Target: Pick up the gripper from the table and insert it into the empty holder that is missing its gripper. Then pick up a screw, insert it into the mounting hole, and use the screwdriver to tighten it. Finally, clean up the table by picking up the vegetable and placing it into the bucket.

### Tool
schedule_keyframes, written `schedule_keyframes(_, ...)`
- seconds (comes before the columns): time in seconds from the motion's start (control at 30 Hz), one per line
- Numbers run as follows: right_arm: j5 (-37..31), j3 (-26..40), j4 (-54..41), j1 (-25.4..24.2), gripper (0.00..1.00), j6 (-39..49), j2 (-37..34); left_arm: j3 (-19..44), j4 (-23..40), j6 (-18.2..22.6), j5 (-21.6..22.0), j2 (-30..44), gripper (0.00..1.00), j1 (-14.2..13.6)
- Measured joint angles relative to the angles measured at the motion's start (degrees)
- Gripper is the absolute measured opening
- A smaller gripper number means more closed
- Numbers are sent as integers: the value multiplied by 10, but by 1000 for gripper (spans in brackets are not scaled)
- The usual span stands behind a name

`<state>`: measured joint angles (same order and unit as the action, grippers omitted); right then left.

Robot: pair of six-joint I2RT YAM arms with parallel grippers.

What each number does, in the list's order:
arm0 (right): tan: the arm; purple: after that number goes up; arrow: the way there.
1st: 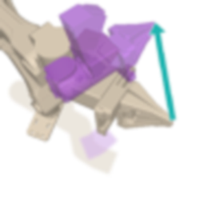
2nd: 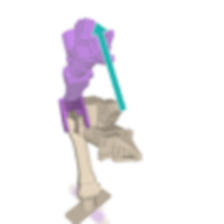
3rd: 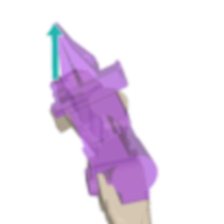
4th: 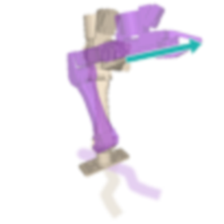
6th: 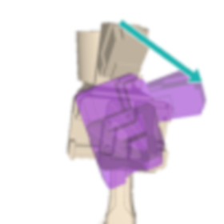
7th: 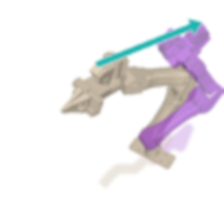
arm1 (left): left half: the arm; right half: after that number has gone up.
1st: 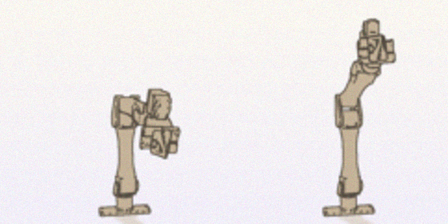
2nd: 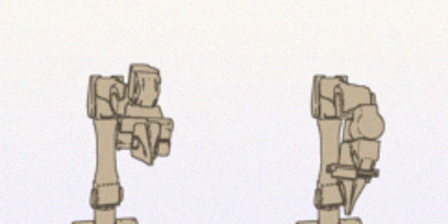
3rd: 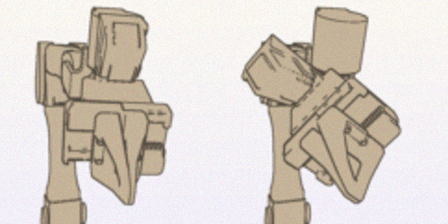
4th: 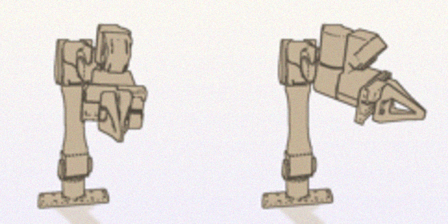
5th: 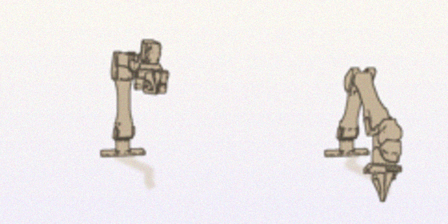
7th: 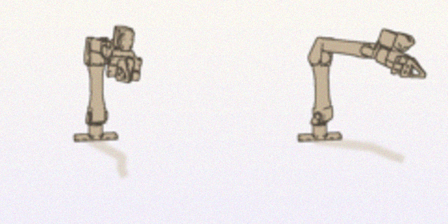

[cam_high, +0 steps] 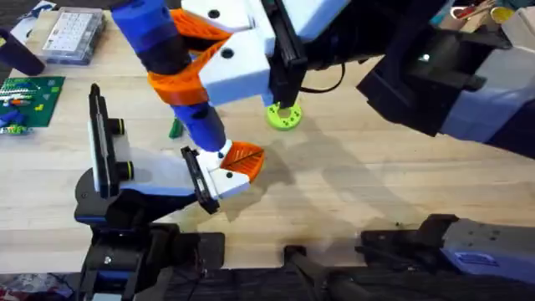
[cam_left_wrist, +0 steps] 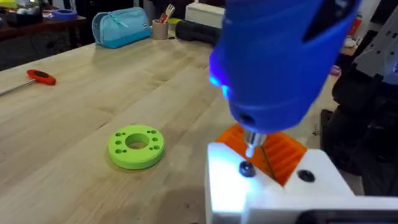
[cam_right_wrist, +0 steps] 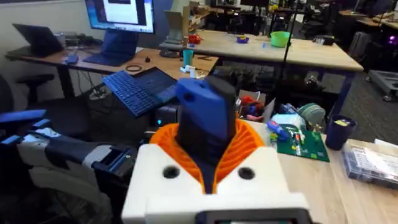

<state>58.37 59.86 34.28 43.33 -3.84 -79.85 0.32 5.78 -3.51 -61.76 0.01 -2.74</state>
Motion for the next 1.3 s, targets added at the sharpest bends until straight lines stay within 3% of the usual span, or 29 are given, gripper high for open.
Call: schedule_keyframes(1.3, 0, -3, -4, 0, 48, 0, -16, 0, 0, 0, 0, 0, 20, 0)
